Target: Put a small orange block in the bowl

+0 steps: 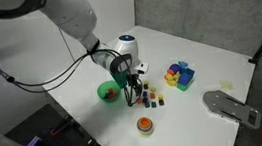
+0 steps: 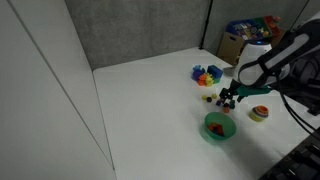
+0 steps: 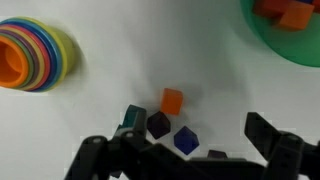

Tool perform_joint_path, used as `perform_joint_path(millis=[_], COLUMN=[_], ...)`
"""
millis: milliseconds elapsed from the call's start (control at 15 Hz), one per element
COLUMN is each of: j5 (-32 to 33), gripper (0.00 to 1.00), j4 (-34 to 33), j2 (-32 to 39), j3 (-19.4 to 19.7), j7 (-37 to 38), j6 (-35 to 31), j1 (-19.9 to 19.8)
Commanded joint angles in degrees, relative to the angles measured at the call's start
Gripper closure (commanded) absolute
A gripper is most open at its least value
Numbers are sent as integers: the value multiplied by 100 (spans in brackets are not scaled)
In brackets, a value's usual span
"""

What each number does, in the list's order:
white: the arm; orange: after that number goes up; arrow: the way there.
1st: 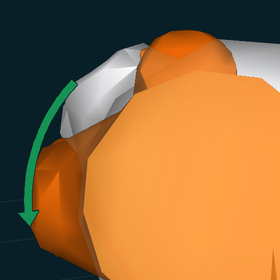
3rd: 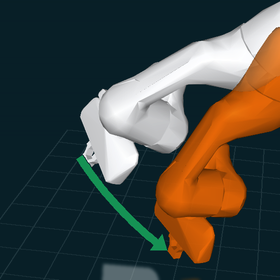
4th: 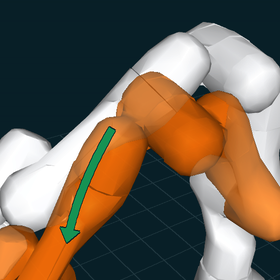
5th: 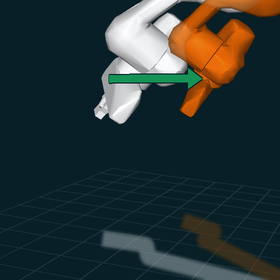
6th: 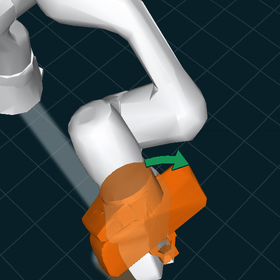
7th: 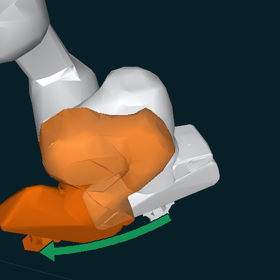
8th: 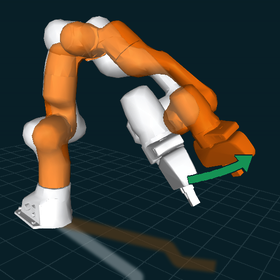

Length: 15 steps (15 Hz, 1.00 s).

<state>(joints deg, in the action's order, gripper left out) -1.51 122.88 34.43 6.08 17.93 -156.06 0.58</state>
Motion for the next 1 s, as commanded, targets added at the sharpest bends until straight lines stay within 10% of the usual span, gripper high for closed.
perform_joint_path(millis=[0, 933], j5=[-146, -306], gripper=[0, 6], j4=[-418, -1017], j2=[484, 1396], j3=[111, 165], j7=[108, 95], j6=[-81, -233], j1=[71, 51])
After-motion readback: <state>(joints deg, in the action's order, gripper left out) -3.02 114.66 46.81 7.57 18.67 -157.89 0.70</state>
